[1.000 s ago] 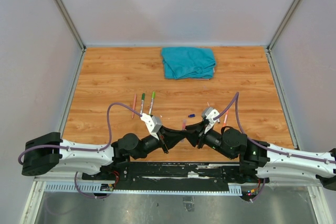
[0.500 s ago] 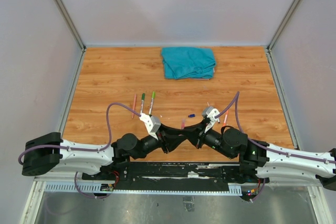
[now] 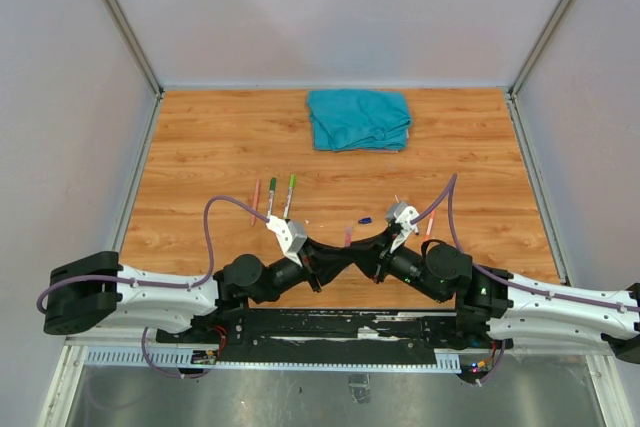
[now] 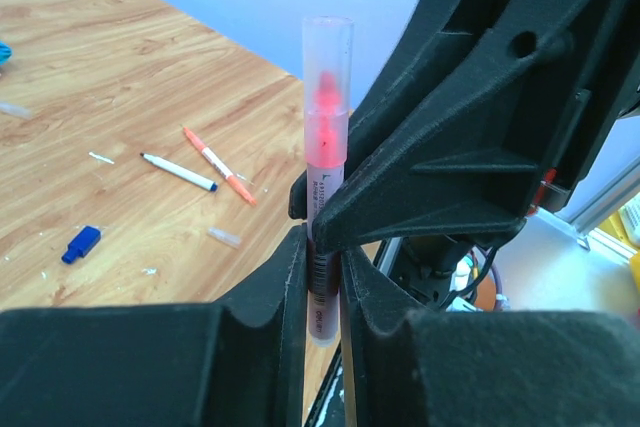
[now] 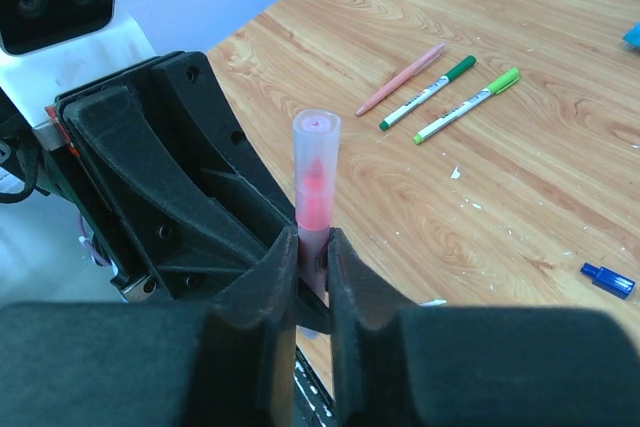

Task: Insert the pens into the pen caps
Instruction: Press the pen cap onto the pen.

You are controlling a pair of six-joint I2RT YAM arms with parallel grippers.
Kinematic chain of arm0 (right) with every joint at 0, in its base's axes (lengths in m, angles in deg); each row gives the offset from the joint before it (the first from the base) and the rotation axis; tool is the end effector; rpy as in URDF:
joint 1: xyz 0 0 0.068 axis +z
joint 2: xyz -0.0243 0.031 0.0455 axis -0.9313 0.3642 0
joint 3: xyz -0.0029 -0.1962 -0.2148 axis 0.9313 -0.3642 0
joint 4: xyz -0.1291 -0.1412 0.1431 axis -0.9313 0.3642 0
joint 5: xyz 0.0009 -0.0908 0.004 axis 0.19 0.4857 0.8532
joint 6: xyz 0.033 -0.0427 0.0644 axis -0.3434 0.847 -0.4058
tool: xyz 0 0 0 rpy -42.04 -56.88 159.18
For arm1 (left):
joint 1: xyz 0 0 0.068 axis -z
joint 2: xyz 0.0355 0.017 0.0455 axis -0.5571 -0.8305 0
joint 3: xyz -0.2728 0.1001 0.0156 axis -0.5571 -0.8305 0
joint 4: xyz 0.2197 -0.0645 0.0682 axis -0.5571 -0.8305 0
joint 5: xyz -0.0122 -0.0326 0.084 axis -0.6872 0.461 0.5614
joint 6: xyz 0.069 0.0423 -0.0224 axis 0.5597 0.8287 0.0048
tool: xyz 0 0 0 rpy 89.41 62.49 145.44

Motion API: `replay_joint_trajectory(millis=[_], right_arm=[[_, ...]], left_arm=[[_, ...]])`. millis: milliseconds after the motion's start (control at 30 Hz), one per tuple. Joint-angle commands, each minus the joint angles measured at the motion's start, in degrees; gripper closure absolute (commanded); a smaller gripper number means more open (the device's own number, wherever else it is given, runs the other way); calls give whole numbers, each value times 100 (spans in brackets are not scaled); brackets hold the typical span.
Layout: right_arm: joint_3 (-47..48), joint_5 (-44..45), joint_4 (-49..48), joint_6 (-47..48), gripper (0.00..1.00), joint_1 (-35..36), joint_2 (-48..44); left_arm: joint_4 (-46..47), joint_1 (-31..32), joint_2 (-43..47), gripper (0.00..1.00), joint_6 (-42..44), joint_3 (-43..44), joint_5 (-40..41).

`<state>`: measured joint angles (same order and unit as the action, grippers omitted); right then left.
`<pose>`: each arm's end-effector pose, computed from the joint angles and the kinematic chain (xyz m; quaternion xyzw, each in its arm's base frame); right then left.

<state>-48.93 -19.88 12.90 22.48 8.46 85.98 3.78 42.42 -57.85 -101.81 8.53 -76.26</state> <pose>0.0599 0.1543 0.3091 -0.2153 0.6689 0.4594 0.5433 0.0689 -0.2099 0.2657 0.2292 0.6004 -0.5103 0.5715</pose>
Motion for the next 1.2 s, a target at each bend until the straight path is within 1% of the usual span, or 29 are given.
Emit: replay_joint_trajectory(millis=[0,67,100,167,300,367,467,600,667,767,933,1033,1067,1133,1167], right_arm=[[91,2,-151,101,76,-50,-108],[150,131,18,235,59,-52,-168],[162,207,106,291,53,-51,-205],[199,348,252,382,47,-51,-290],[345,598,438,478,40,-47,-384],[492,862,477,490,37,-50,-326],[772,1251,634,419,35,-52,-92],[1080,1297,713,351,35,-58,323],[1170,1244,666,318,39,-71,466],[1289,1139,656,283,48,-109,632],[1329,979,720,141,59,-159,794],[1239,830,655,38,72,-193,758],[1191,741,619,7,80,-198,731],[1103,713,550,-34,90,-197,695],[1058,479,513,-59,95,-197,677]], left_arm=[[206,2,-55,99,43,26,-19],[166,3,-51,100,45,30,23],[141,2,-34,100,46,35,48],[93,6,-29,99,31,39,100],[31,2,-11,99,31,34,139],[73,2,-17,100,31,10,136],[93,2,-60,99,27,4,114],[74,2,-116,100,34,28,54],[63,6,-133,99,37,39,11],[62,2,-143,100,44,39,-37],[71,2,-101,100,61,39,-66],[71,2,-69,99,62,38,-62],[71,2,-62,99,62,37,-54],[63,6,-31,100,57,46,-34],[56,7,-7,100,38,58,-13]])
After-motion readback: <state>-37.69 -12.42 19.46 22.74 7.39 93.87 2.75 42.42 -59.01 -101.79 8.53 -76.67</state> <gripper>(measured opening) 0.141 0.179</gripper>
